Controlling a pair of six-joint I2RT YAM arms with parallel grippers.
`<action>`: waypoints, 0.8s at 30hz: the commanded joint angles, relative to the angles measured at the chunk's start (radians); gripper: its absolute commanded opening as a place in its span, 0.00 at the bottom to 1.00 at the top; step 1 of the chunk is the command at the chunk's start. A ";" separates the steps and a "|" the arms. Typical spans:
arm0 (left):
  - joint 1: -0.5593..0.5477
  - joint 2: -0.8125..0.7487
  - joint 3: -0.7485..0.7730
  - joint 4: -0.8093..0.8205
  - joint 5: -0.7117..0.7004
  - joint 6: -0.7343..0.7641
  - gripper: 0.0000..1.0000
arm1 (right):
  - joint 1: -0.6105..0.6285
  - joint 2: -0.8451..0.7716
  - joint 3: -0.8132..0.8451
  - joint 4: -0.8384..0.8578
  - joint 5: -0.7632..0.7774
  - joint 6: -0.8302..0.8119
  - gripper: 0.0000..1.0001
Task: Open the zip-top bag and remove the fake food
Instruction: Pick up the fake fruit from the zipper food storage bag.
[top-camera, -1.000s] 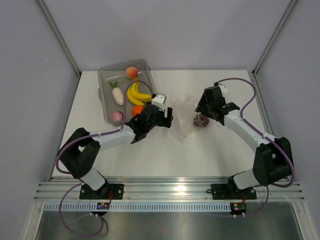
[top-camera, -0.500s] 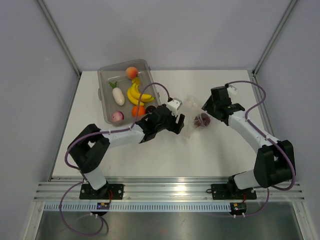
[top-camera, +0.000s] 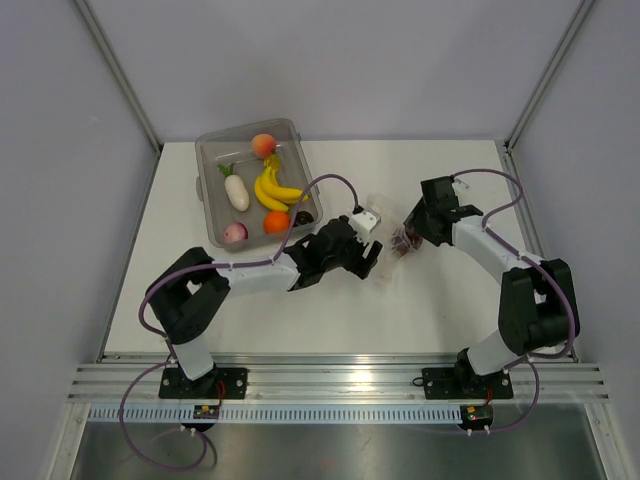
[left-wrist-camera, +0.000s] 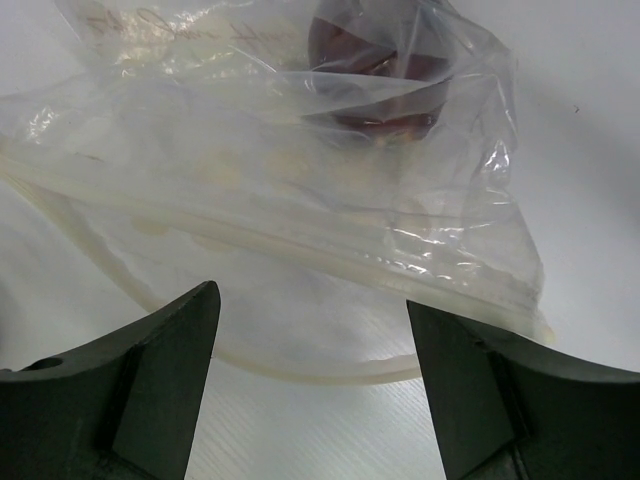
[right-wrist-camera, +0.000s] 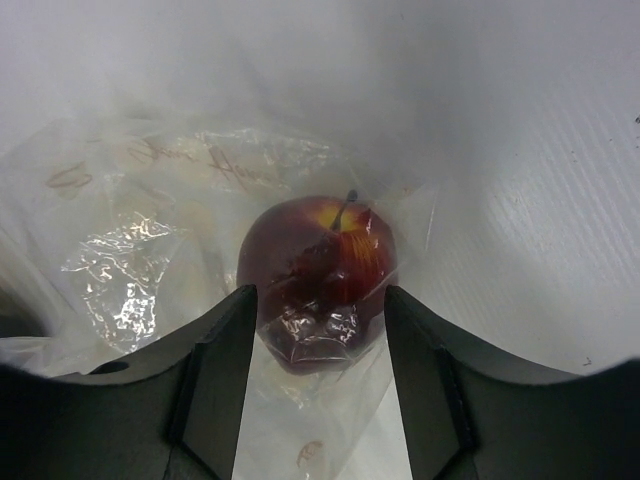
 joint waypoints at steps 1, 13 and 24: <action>-0.021 -0.010 0.030 0.054 -0.028 0.032 0.78 | -0.006 0.028 0.035 0.010 0.050 -0.025 0.61; -0.059 0.063 0.019 0.184 -0.133 0.081 0.91 | -0.005 0.106 0.030 0.070 0.001 -0.060 0.59; -0.060 0.166 0.087 0.169 -0.172 0.116 0.94 | -0.006 0.160 0.036 0.078 -0.042 -0.057 0.48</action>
